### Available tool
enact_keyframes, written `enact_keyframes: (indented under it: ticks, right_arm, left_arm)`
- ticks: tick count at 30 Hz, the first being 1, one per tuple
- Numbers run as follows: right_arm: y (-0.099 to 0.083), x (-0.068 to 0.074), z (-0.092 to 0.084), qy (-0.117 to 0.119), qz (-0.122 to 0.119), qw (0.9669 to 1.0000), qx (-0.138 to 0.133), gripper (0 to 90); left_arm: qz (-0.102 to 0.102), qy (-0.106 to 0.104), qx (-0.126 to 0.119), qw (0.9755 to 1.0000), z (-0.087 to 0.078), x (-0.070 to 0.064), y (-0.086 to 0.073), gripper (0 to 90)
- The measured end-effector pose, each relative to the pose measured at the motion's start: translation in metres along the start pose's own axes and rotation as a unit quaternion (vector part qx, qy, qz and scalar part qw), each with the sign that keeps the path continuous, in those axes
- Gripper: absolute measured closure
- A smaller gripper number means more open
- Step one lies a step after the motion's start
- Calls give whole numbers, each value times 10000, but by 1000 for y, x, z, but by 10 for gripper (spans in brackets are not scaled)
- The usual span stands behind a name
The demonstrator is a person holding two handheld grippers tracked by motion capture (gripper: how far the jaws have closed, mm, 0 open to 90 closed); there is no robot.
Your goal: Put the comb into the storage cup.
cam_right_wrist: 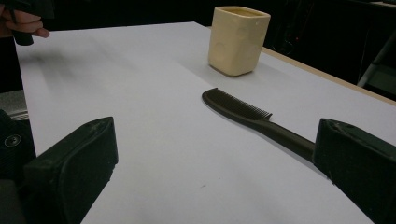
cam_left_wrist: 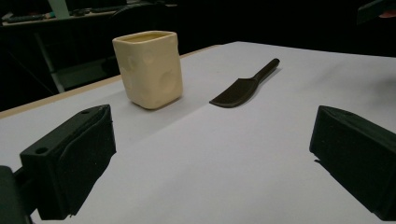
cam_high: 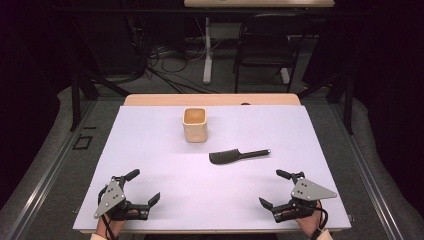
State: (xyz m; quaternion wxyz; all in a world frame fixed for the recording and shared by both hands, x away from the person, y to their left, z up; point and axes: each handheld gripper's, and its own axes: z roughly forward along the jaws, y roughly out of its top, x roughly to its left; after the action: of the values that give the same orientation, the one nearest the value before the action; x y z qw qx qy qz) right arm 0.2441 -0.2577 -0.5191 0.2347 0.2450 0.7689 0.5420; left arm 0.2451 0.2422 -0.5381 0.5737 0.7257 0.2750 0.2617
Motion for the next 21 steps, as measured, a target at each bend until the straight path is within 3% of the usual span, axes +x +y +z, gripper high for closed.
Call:
enact_keyframes:
  ticks: [7, 21]
  right_arm:
    - [0, -4, 5, -105, 162, 9997, 118, 0]
    - [8, -17, 20, -222, 94, 9994, 267, 0]
  left_arm:
    - [-71, 11, 16, 10000, 2, 0, 0, 2]
    - [-52, -6, 78, 10000, 4, 0, -1, 3]
